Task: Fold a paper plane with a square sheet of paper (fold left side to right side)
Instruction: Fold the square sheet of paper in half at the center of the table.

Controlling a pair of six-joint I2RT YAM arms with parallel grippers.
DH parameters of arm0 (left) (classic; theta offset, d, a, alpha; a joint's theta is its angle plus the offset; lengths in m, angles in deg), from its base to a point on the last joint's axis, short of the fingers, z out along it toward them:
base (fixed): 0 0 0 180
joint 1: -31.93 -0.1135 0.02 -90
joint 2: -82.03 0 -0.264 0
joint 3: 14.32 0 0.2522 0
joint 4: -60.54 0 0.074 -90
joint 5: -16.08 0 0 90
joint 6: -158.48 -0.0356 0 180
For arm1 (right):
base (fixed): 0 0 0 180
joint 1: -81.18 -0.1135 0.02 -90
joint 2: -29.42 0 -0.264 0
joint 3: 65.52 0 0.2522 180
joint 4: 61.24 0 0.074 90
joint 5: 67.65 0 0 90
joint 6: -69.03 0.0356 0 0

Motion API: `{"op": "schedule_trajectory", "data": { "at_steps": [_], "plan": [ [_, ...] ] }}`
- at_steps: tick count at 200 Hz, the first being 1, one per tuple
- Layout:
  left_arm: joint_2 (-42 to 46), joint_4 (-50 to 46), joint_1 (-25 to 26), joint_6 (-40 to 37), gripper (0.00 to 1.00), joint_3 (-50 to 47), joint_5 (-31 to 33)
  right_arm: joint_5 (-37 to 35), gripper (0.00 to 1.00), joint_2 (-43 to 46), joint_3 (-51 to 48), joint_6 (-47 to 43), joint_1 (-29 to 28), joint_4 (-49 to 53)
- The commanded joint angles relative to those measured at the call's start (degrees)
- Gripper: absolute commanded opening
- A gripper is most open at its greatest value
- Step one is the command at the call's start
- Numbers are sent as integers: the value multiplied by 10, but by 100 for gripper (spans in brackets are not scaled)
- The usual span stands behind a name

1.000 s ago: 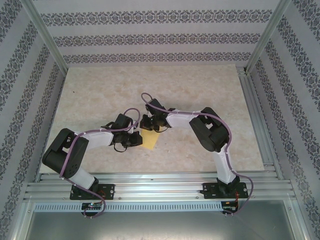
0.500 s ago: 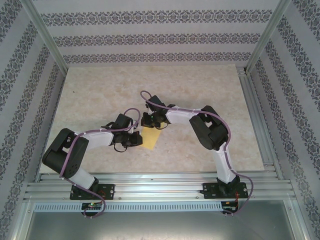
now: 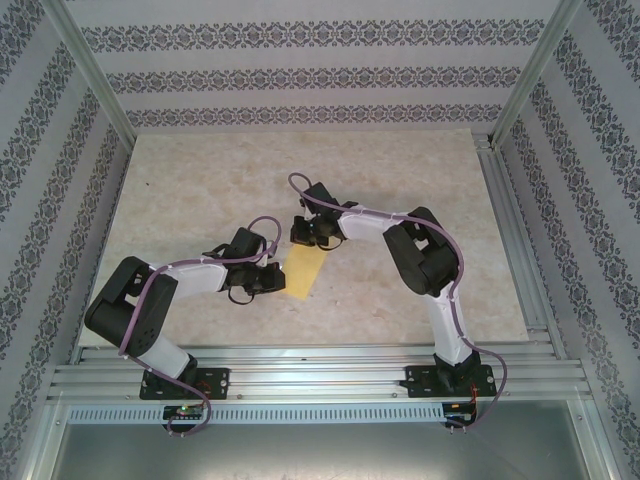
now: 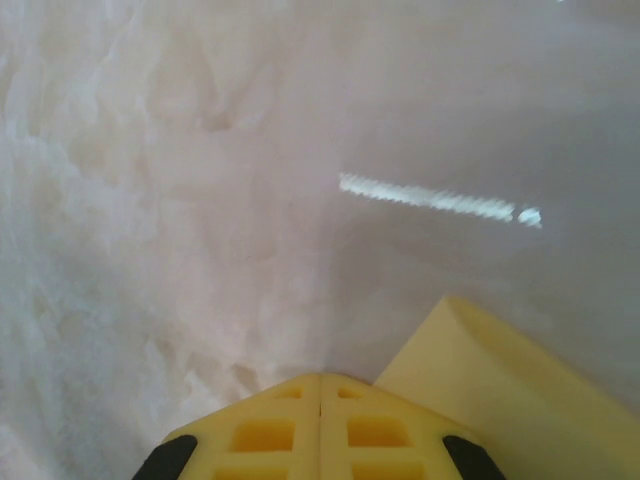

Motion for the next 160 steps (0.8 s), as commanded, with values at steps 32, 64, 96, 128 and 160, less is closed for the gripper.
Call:
{"op": "schedule_trajectory", "data": {
  "at_steps": [32,64,96,128,160],
  "plan": [
    [-35,-64,10,-7,10,-32,64,-80,0,-37,44,-19,33,36],
    [-36,-66,10,-6,10,-33,63,-84,0,-50,65,-23,42,54],
    [-35,-67,10,-6,10,-33,64,-86,0,-53,70,-25,56,55],
    [-33,-67,10,-5,10,-35,64,-92,0,-57,87,-35,67,66],
    [-26,-70,10,-4,10,-33,64,-90,1,-35,97,-48,86,69]
  ]
}}
